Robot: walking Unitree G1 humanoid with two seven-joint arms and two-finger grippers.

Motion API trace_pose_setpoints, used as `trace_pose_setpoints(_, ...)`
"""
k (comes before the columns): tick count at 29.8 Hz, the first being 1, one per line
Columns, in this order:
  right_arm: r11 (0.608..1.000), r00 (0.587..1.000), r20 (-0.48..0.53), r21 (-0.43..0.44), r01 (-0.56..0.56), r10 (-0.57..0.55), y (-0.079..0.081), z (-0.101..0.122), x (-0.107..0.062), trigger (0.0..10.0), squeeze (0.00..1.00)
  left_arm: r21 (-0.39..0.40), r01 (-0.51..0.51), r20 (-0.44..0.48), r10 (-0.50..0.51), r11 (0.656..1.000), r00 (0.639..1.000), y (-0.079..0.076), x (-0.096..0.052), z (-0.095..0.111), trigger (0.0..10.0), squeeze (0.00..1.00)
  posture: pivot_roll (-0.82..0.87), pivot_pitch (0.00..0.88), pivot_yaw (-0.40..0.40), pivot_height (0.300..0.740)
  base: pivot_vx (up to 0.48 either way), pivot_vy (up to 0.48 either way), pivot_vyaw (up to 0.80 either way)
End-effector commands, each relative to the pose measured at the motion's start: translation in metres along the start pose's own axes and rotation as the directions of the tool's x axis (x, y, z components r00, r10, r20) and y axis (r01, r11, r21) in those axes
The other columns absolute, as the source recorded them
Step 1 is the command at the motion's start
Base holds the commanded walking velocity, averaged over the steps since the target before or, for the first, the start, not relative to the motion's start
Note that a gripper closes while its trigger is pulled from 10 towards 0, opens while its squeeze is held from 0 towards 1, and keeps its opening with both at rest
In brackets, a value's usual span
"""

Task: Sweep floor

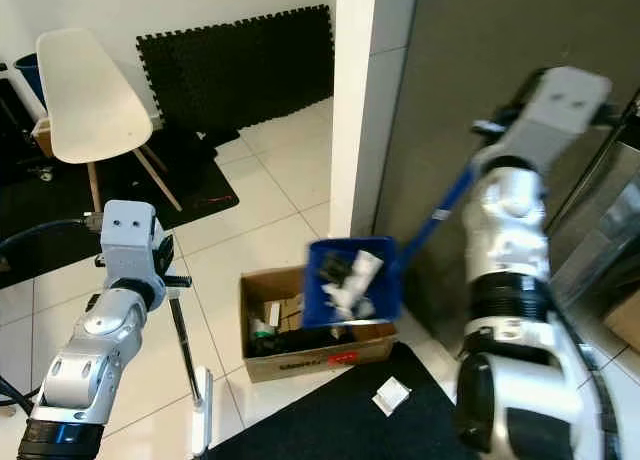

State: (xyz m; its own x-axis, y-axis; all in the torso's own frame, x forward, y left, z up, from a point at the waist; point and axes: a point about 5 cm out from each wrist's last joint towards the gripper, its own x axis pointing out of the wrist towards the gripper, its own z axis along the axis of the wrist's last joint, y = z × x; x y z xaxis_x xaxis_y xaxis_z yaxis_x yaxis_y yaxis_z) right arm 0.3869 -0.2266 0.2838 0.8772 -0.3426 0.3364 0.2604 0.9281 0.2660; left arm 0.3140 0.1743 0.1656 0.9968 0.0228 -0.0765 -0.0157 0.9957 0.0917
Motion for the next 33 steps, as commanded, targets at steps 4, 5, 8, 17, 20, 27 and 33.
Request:
trace_pose_setpoints(4,1.000,0.992,0.127,-0.010,-0.011,0.012,0.023,0.011,-0.013,10.0,0.00,0.023,-0.014,0.001,0.014,1.000,1.000,0.001,0.000,-0.002,10.0,0.00,0.04,0.093,0.037,0.740,0.000,0.000,0.00)
trace_pose_setpoints(5,1.000,0.991,0.136,-0.014,-0.016,0.017,0.027,0.010,-0.016,10.0,0.00,0.023,-0.012,0.001,0.012,1.000,1.000,0.000,0.000,-0.002,10.0,0.00,0.04,0.093,0.037,0.740,0.000,0.000,0.00)
trace_pose_setpoints(8,0.999,0.990,0.141,-0.022,-0.028,0.030,0.035,0.008,-0.021,10.0,0.00,0.022,-0.010,0.002,0.010,1.000,1.000,-0.001,0.000,-0.002,10.0,0.00,0.04,0.093,0.037,0.740,0.000,0.000,0.00)
trace_pose_setpoints(17,0.999,0.993,0.114,-0.050,0.016,-0.011,0.038,0.001,-0.027,10.0,0.00,0.021,-0.004,0.003,0.004,1.000,1.000,-0.003,0.000,-0.002,10.0,0.00,0.04,0.093,0.030,0.740,0.000,0.000,0.00)
trace_pose_setpoints(20,0.996,0.992,0.113,-0.066,0.056,-0.048,0.033,0.001,-0.024,10.0,0.00,0.020,-0.003,0.003,0.003,1.000,1.000,-0.004,0.000,-0.002,10.0,0.00,0.04,0.093,0.030,0.740,0.000,0.000,0.00)
trace_pose_setpoints(27,0.986,0.987,0.147,-0.147,0.080,-0.059,0.022,0.006,-0.004,10.0,0.00,0.018,0.018,0.004,-0.019,1.000,1.000,-0.012,0.003,-0.002,10.0,0.00,0.03,0.101,0.032,0.740,0.000,0.000,0.00)
trace_pose_setpoints(33,0.968,0.985,0.170,-0.249,0.031,0.012,0.028,0.007,0.003,10.0,0.00,0.025,0.048,0.010,-0.048,0.999,0.999,-0.022,0.006,-0.001,10.0,0.00,0.03,0.116,0.021,0.740,0.000,0.000,0.00)
